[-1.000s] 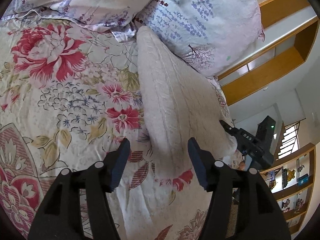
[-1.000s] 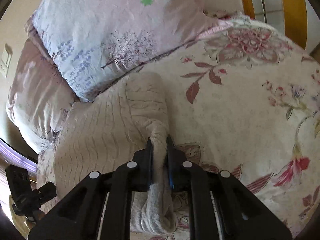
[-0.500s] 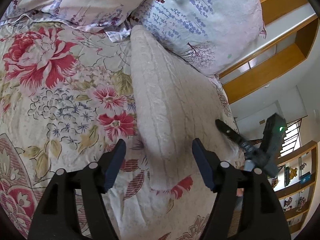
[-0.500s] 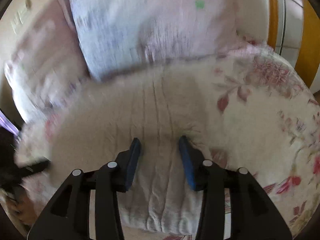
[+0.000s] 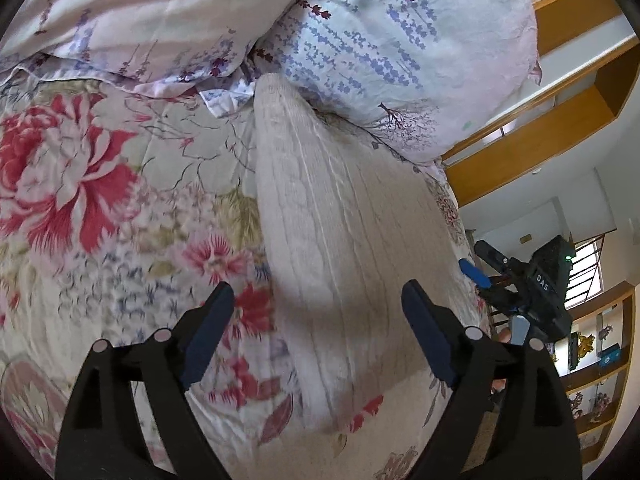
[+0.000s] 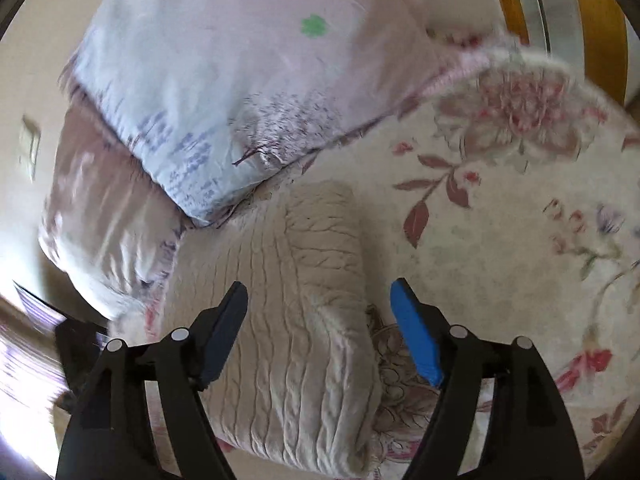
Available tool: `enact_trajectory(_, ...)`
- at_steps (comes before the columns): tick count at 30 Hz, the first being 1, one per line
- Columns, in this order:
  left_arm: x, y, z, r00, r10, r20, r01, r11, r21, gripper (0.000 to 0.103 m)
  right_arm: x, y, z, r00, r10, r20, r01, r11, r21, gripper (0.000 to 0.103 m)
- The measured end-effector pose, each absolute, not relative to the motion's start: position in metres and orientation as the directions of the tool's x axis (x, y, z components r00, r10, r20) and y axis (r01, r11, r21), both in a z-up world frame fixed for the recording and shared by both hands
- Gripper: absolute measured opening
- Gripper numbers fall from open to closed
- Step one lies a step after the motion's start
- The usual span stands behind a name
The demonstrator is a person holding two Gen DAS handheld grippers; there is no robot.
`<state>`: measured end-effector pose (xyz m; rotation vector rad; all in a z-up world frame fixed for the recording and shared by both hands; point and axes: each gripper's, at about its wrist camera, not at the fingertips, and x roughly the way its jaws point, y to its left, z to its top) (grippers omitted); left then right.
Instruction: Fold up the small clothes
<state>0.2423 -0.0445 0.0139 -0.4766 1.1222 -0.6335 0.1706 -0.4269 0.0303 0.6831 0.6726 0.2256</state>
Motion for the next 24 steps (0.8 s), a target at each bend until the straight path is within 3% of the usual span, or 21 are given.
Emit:
enact_trajectory(16,0.280,-0.063,-0.002,0.276,-0.697,-0.661,0.171,0.713,-0.680,0.084,0.205,-0.423,0.003,0.670,0.558,-0.490,-0.024,0.676,0.737,0.075)
enact_trajectory(19,0.283,-0.066,-0.003,0.269,-0.711,-0.650,0.172,0.700,-0.693,0.080,0.211,-0.417,0.001,0.638,0.602,-0.481,-0.058,0.660,0.749,0.065)
enact_trajectory(21,0.285,-0.074,-0.006,0.254,-0.730,-0.635,0.171,0.680,-0.713,0.074,0.211,-0.415,0.001,0.641,0.604,-0.474,-0.073,0.663,0.745,0.064)
enact_trajectory(24,0.286,-0.079,-0.006,0.257,-0.733,-0.629,0.172,0.676,-0.717,0.073,0.211,-0.416,-0.001,0.638,0.617,-0.460,-0.087,0.651,0.754,0.058)
